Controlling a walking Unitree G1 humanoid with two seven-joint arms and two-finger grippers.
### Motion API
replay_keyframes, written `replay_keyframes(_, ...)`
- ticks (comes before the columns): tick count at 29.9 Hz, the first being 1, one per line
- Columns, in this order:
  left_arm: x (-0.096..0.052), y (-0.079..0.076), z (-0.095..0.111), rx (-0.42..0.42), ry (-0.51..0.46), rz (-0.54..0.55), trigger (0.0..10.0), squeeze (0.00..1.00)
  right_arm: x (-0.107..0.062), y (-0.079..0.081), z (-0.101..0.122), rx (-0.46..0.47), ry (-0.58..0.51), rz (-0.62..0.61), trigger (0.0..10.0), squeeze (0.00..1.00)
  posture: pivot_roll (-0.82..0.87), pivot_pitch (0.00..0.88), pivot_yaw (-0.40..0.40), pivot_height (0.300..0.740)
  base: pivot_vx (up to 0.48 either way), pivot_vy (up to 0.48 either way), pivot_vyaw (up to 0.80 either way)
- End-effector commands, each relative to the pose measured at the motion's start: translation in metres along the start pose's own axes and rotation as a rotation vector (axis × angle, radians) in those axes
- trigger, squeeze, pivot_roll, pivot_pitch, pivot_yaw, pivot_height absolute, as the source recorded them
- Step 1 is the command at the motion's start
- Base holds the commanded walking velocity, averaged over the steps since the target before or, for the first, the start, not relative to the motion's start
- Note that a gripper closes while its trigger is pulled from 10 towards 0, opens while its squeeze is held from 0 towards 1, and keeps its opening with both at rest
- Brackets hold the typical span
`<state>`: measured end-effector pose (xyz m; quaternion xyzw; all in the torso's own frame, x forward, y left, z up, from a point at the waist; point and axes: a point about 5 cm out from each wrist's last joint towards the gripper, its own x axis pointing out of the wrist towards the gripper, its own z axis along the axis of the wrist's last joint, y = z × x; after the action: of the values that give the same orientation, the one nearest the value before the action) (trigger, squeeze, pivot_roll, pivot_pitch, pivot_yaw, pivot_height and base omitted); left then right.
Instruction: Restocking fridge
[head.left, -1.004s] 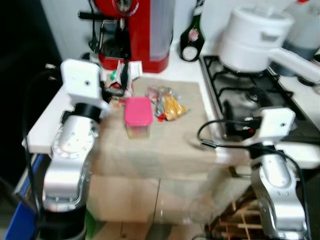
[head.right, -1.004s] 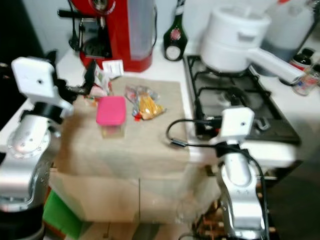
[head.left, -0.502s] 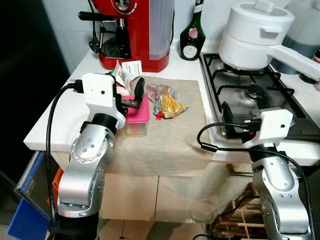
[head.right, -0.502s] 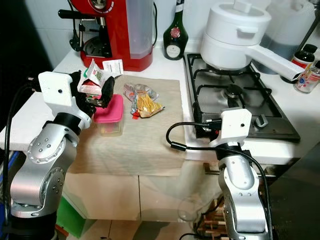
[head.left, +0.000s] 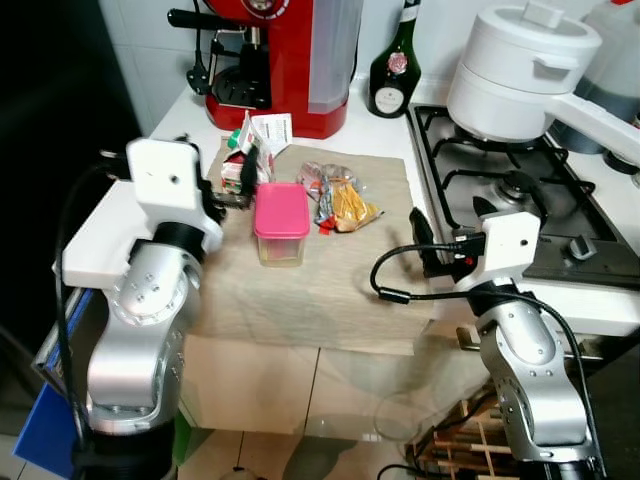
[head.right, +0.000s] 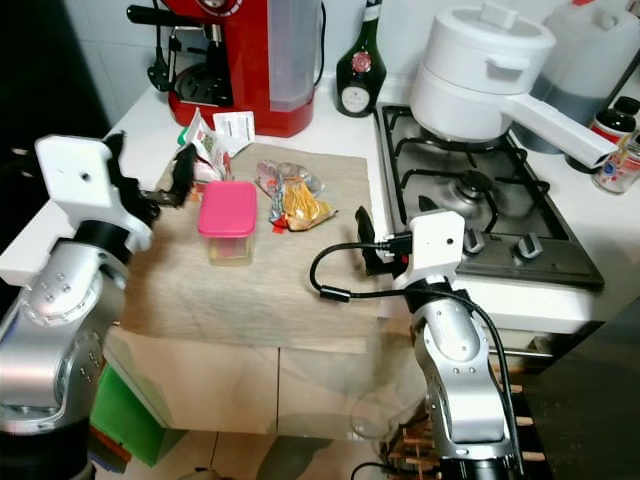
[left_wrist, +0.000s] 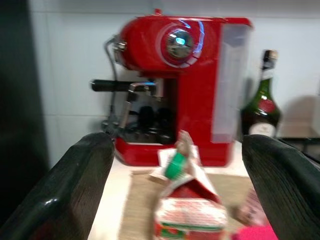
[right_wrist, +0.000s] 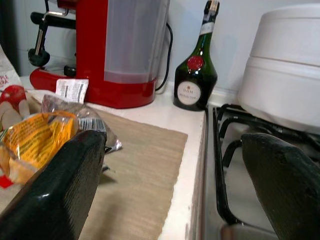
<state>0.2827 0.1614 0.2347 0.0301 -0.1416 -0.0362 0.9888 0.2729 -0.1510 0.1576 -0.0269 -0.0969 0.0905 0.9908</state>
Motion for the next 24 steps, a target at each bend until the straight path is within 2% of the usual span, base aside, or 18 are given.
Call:
replay_keyframes(1, 0.002, -0.003, -0.001, -0.021, 0.016, -0.019, 10.0, 0.0, 0.001, -0.001, -0.001, 0.004, -0.001, -0.014, 10.0, 0.0, 0.0, 0.0, -0.03, 0.74, 0.0, 0.0, 0.0)
replay_keyframes(6, -0.007, -0.021, -0.012, -0.045, 0.074, -0.084, 10.0, 0.0, 0.001, 0.001, -0.002, 0.014, -0.01, -0.026, 10.0, 0.0, 0.0, 0.0, -0.02, 0.74, 0.0, 0.0, 0.0)
replay_keyframes(9, -0.011, -0.025, -0.015, -0.046, 0.08, -0.102, 10.0, 0.0, 0.002, 0.0, -0.003, 0.013, -0.011, -0.03, 10.0, 0.0, 0.0, 0.0, -0.021, 0.74, 0.0, 0.0, 0.0)
replay_keyframes(16, -0.008, -0.023, -0.013, -0.073, 0.07, -0.103, 10.0, 0.0, 0.004, -0.004, -0.001, 0.005, -0.014, -0.033, 10.0, 0.0, 0.0, 0.0, -0.024, 0.74, 0.0, 0.0, 0.0)
replay_keyframes(20, -0.014, -0.024, -0.012, -0.11, 0.055, -0.113, 10.0, 0.0, 0.006, -0.004, -0.002, 0.004, -0.014, -0.03, 10.0, 0.0, 0.01, 0.0, -0.027, 0.74, 0.0, 0.0, 0.0)
replay_keyframes(24, -0.015, -0.023, -0.011, -0.112, 0.046, -0.125, 10.0, 0.0, 0.008, -0.003, -0.003, 0.002, -0.011, -0.02, 10.0, 0.0, 0.01, 0.0, -0.028, 0.74, 0.0, 0.0, 0.0)
